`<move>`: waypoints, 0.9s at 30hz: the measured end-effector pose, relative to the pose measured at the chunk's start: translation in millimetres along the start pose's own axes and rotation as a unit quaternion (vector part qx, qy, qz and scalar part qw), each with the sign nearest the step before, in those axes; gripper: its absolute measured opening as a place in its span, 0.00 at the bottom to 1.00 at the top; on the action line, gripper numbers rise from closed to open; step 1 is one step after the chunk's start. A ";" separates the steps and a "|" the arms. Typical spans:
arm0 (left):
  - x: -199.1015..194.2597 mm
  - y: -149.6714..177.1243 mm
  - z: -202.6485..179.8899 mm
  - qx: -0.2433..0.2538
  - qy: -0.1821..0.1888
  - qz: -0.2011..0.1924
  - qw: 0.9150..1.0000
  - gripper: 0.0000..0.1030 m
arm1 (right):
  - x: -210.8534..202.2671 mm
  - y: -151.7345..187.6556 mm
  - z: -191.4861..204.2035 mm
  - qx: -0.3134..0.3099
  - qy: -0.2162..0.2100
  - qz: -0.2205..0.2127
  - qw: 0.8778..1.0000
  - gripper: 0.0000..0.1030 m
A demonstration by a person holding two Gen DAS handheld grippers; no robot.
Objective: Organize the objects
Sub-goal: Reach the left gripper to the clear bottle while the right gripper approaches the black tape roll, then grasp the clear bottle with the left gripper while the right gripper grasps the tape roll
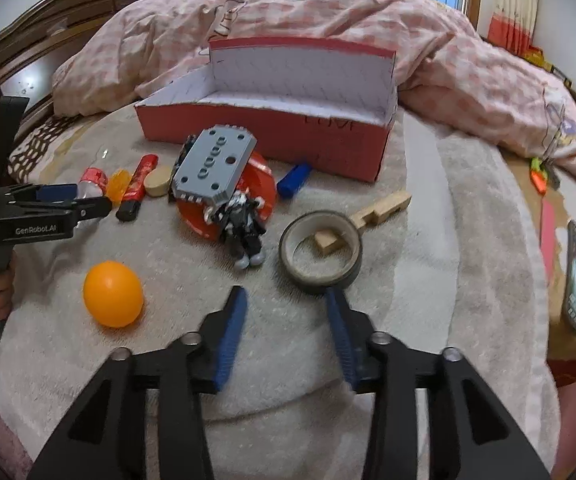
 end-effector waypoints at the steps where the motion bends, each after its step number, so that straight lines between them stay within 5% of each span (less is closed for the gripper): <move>1: 0.9 0.1 -0.1 0.001 -0.001 0.000 1.000 0.75 | 0.1 -1.4 -0.6 -0.005 0.006 -0.001 1.000 0.50; 6: 4.6 0.1 0.2 0.004 0.001 -0.004 1.000 0.78 | 7.0 -12.9 -11.2 -0.022 0.041 -0.002 0.999 0.50; 20: 3.9 0.5 -1.3 -0.001 0.005 -0.010 1.000 0.81 | 23.8 -9.0 -21.8 0.043 0.020 -0.003 0.999 0.48; 24: 0.6 0.4 -1.3 0.000 0.003 -0.016 1.000 0.67 | 16.3 -8.7 -19.1 0.051 0.020 -0.010 0.998 0.48; 27: -5.4 0.2 -3.6 0.005 0.011 -0.023 1.000 0.36 | 10.4 -8.4 -16.4 0.055 0.017 -0.014 0.998 0.48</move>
Point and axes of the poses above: each gripper's, at about its wrist camera, not at the fingertips, and x roughly the way its jaws point, z to its left, y to its underside, the point moved 7 cm from there along x, roughly the way its jaws point, and after that the axes turned 11 degrees about -x, right-handed, at the moved point
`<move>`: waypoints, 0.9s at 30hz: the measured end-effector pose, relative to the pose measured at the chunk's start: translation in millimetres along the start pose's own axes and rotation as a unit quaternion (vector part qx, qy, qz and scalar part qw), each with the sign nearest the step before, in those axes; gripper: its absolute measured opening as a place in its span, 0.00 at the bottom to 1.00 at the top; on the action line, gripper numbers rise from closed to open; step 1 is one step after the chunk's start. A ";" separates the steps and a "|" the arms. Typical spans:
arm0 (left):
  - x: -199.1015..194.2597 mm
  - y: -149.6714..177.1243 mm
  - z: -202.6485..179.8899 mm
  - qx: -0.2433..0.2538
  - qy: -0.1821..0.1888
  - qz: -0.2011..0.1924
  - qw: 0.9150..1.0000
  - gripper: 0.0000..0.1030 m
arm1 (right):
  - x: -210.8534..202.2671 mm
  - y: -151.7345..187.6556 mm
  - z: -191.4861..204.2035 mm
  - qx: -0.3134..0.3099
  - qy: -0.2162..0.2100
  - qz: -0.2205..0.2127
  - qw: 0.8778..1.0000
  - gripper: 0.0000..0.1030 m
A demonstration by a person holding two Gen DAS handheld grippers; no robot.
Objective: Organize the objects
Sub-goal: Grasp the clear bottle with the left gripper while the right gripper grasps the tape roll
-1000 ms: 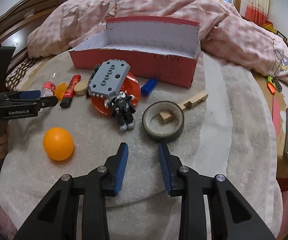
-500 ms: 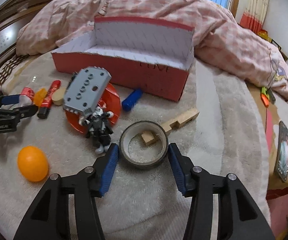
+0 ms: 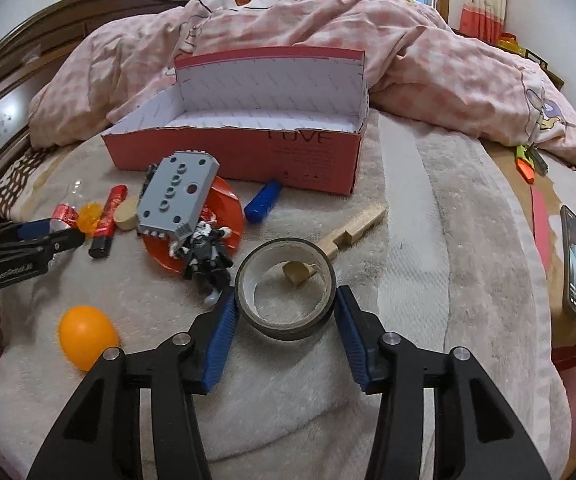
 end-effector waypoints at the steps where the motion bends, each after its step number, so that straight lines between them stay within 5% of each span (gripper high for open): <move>1: -1.1 0.2 -0.9 0.000 0.005 0.001 1.000 0.31 | -2.1 0.1 1.1 0.001 0.000 -0.002 1.000 0.48; 27: -38.8 -27.7 -19.7 0.013 0.025 -0.034 0.999 0.31 | -31.8 -28.8 25.9 -0.018 -0.051 -0.036 0.998 0.48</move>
Point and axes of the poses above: each gripper's, at about its wrist camera, not at the fingertips, and x roughly the way its jaws point, z to its left, y to its underside, the point moved 7 cm from there along x, roughly the way its jaws point, and after that the axes turned 11 degrees about -x, right-handed, at the moved point
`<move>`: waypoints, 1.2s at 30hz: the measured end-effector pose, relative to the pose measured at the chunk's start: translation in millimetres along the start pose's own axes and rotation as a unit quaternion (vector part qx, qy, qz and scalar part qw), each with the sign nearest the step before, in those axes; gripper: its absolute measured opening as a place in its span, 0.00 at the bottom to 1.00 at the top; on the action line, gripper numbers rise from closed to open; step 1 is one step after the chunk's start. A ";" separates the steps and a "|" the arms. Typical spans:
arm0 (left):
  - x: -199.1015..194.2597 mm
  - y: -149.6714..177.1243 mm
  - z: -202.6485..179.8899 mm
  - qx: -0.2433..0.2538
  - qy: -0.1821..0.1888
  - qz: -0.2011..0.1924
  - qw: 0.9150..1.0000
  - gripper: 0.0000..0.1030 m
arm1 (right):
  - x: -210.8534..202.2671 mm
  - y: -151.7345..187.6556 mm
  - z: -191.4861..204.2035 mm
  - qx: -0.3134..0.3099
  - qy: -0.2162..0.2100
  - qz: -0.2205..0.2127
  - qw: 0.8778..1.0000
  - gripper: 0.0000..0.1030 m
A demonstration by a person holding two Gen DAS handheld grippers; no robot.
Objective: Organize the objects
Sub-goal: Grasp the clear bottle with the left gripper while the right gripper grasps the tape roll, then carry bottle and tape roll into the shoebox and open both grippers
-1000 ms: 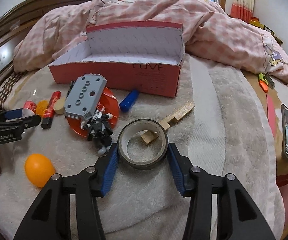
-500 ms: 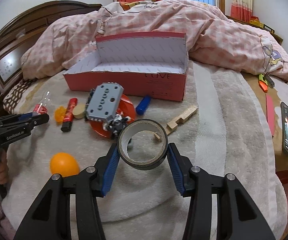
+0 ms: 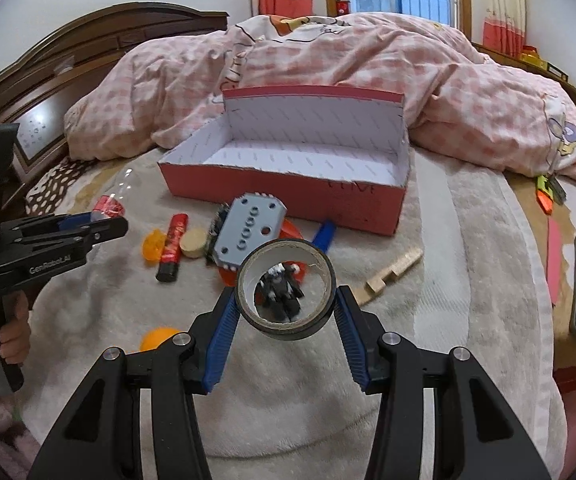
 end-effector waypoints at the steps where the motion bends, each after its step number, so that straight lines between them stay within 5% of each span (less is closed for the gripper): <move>1: 0.2 -3.4 -2.2 0.001 0.002 -0.001 1.000 0.31 | 0.8 -2.6 0.0 -0.001 -0.002 0.000 1.000 0.48; 18: 33.0 -82.1 -56.1 0.019 0.032 -0.006 0.999 0.31 | 33.1 -64.8 -26.7 -0.001 -0.009 0.005 1.000 0.48; 36: 125.4 -134.6 -77.4 0.012 -0.003 0.040 0.999 0.31 | 120.7 -117.5 -73.4 0.002 0.018 0.054 0.998 0.48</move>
Point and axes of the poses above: each gripper's, at about its wrist camera, not at the fingertips, and x roughly the way its jaws point, z to its left, y to its underside, the point moved 7 cm from there along x, roughly the way its jaws point, and after that the axes turned 11 degrees about -x, right-handed, at the moved point
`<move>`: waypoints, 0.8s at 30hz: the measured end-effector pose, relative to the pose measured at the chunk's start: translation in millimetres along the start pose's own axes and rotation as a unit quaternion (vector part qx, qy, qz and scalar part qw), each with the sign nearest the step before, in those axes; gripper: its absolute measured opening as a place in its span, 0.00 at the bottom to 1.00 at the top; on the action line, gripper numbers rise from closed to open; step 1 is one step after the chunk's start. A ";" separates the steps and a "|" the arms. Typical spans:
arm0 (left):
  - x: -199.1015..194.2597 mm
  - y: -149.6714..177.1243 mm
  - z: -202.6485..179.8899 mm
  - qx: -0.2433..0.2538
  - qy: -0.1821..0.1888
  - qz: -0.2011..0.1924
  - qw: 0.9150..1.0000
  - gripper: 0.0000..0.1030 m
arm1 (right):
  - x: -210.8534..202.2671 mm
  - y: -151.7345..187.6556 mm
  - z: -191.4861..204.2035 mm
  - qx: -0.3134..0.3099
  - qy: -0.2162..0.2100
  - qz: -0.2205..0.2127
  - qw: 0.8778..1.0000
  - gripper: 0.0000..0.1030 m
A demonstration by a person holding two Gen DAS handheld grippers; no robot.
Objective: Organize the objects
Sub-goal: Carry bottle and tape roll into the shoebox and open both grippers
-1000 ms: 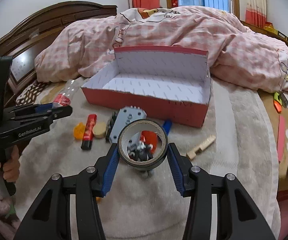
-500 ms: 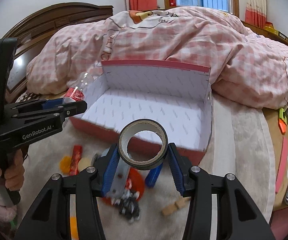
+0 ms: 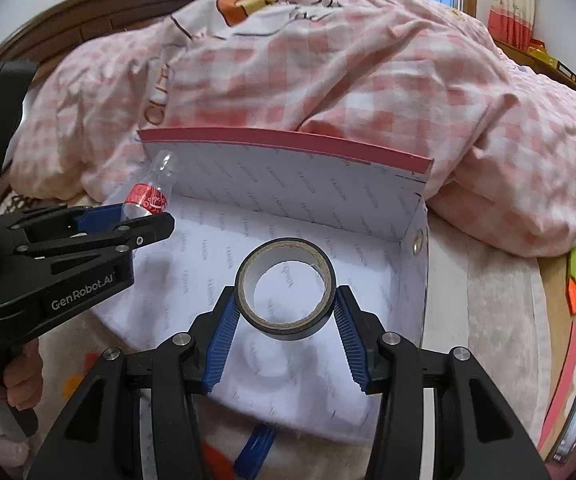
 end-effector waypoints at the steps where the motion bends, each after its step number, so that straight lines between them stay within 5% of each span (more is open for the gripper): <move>1: 4.3 -1.4 -0.5 -0.001 -0.002 0.003 1.000 0.31 | 4.7 -1.9 -1.4 -0.001 0.000 0.005 1.000 0.48; 24: 53.3 7.4 -1.3 -0.015 -0.029 0.052 0.998 0.31 | 62.7 -7.2 -5.4 0.011 -0.010 0.053 0.998 0.48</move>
Point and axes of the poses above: each gripper's, at about its wrist camera, not at the fingertips, and x roughly the way its jaws point, z to its left, y to its underside, the point moved 7 cm from there along x, roughly the way its jaws point, and after that the axes turned 11 degrees about -x, right-handed, at the moved point
